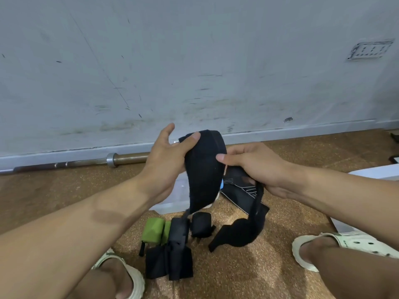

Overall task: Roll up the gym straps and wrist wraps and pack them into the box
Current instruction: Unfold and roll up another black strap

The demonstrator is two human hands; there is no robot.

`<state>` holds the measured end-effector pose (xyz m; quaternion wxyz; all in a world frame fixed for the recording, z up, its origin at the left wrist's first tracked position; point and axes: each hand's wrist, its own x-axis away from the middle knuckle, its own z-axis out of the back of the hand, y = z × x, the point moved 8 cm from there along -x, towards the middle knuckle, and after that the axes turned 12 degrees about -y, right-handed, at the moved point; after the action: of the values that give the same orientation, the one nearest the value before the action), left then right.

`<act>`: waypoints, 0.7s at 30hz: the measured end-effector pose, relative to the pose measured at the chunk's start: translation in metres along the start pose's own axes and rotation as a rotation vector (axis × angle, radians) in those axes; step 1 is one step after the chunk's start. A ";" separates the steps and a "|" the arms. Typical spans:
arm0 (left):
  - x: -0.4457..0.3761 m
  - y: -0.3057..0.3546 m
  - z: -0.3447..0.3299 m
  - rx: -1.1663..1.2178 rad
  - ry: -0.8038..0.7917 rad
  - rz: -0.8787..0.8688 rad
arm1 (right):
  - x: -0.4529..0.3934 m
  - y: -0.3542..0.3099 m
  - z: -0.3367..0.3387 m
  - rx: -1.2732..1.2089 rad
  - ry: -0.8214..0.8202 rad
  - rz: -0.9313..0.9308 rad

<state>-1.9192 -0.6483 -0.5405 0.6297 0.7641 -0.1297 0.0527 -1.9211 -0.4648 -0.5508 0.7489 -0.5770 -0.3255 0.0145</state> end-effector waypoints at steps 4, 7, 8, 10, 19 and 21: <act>0.004 -0.005 -0.010 -0.054 -0.068 0.000 | -0.001 -0.009 0.003 -0.122 0.005 0.051; 0.004 -0.003 -0.004 -0.065 -0.034 -0.019 | 0.001 -0.011 0.001 -0.090 -0.031 0.058; 0.003 -0.003 -0.001 -0.052 -0.025 -0.023 | 0.002 -0.012 0.000 -0.081 -0.050 0.064; 0.001 -0.002 0.005 -0.028 0.005 -0.035 | 0.002 -0.013 0.001 -0.042 -0.054 0.074; 0.000 -0.008 0.014 0.011 0.081 0.042 | 0.007 -0.017 0.004 -0.073 -0.013 0.097; 0.001 -0.011 0.012 -0.006 0.074 0.060 | 0.009 -0.019 0.003 -0.093 0.015 0.113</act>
<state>-1.9165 -0.6577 -0.5530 0.6346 0.7555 -0.1294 0.0991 -1.9219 -0.4649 -0.5296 0.7217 -0.6287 -0.2872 0.0370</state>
